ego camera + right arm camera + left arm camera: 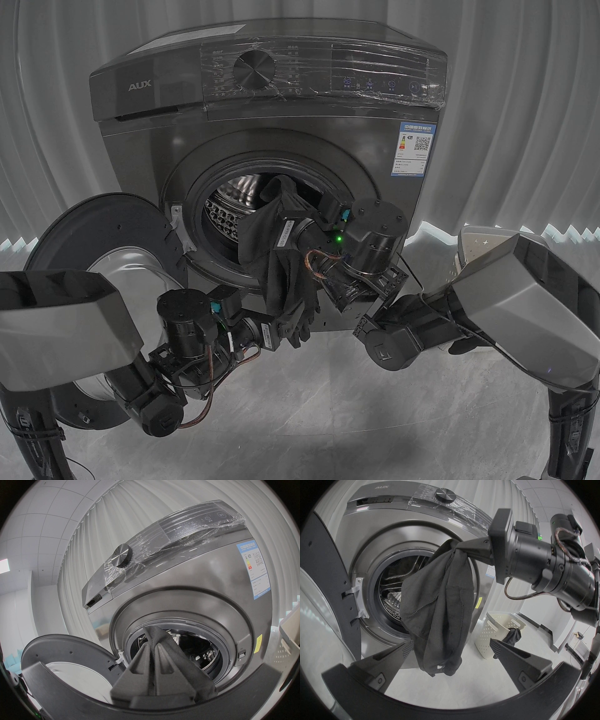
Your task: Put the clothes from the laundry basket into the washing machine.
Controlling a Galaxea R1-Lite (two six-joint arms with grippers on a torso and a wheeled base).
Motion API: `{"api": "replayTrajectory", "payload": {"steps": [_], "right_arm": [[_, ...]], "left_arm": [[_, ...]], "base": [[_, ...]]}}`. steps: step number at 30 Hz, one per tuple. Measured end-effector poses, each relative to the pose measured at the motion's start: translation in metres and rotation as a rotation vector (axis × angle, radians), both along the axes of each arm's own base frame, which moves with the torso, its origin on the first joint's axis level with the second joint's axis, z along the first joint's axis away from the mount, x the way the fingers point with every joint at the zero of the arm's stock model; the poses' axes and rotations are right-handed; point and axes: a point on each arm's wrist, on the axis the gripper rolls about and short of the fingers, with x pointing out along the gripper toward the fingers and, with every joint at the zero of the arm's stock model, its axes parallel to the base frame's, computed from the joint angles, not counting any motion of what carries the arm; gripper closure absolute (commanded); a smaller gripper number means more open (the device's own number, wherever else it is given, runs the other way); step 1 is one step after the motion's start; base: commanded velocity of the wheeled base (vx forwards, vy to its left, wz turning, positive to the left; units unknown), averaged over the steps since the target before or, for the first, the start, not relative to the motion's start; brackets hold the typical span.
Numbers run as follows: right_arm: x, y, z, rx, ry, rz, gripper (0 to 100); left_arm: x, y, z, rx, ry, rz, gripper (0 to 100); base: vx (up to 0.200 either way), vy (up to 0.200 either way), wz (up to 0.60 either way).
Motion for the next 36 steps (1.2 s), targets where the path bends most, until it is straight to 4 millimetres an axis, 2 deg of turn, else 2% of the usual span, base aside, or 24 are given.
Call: {"api": "replayTrajectory", "payload": {"steps": [21, 36], "right_arm": [[0.005, -0.001, -0.008, -0.001, 0.020, -0.012, 100], [0.006, 0.002, -0.018, -0.008, 0.037, -0.015, 100]], "left_arm": [[0.029, -0.016, -0.034, -0.015, -0.014, -0.024, 0], [0.035, -0.020, -0.049, -0.006, -0.004, -0.019, 0]], "base": [[0.000, 0.000, 0.00], [0.000, 0.000, 0.00]]}}
